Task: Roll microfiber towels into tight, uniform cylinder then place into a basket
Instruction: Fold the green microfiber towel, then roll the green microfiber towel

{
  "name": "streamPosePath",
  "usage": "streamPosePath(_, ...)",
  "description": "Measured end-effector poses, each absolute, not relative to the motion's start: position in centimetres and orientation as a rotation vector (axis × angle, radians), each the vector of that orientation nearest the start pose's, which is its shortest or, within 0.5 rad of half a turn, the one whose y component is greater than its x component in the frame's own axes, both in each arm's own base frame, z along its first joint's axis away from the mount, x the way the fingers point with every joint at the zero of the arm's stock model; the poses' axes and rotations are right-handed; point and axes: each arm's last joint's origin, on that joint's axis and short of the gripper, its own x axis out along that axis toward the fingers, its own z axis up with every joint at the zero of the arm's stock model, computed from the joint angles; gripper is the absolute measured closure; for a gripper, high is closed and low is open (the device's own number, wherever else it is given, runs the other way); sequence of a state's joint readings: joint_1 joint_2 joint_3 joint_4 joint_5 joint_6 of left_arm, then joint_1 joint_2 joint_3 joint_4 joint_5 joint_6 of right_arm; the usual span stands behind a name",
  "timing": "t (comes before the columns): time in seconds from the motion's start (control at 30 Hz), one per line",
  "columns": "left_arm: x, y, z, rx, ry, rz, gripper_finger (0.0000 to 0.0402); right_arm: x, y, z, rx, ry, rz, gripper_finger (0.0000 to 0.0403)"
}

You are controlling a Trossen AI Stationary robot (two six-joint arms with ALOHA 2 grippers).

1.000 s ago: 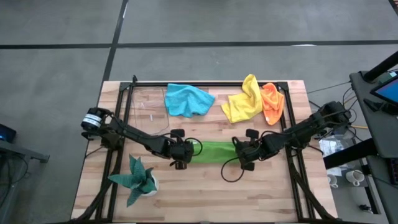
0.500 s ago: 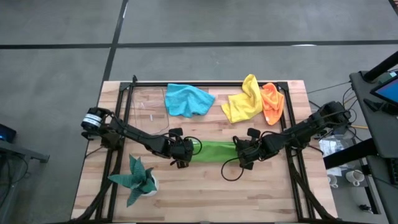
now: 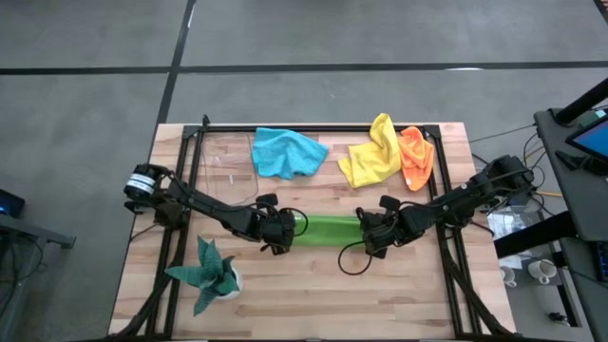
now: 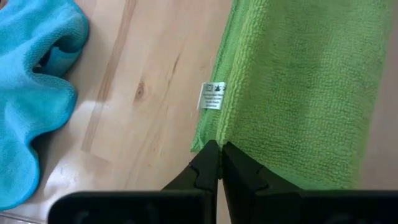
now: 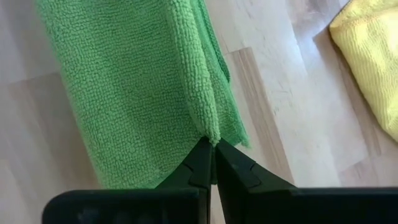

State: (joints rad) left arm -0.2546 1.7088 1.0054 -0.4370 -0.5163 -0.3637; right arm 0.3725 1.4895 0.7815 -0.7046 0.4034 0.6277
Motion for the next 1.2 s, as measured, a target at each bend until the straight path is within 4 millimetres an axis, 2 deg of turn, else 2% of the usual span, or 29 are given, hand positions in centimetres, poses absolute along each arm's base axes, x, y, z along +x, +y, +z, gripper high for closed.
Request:
streamPosePath(0.4,31.4,-6.7,16.8,0.114,0.995,0.411,0.0399,22.7,7.6,16.0,-0.013,1.209,-0.429,0.0394)
streamPosePath(0.53,31.4,-6.7,16.8,0.151,1.004,0.392,0.0370,22.7,7.6,16.0,-0.013,1.209,-0.428,0.0382)
streamPosePath(0.8,31.5,-6.1,16.9,0.221,1.006,0.409,0.0269,22.6,7.3,16.2,-0.086,1.168,-0.492,0.0289)
streamPosePath(0.93,31.7,-6.0,18.2,0.232,0.982,0.400,0.0230,22.0,6.9,16.6,-0.146,1.154,-0.560,0.0237)
streamPosePath(1.13,31.0,-5.9,20.6,0.196,0.856,0.379,0.0206,20.6,6.6,17.9,-0.035,1.091,-0.625,0.0184)
streamPosePath(1.2,31.1,-6.0,20.9,0.166,0.765,0.315,0.0206,19.9,6.7,18.2,0.042,1.046,-0.642,0.0174)
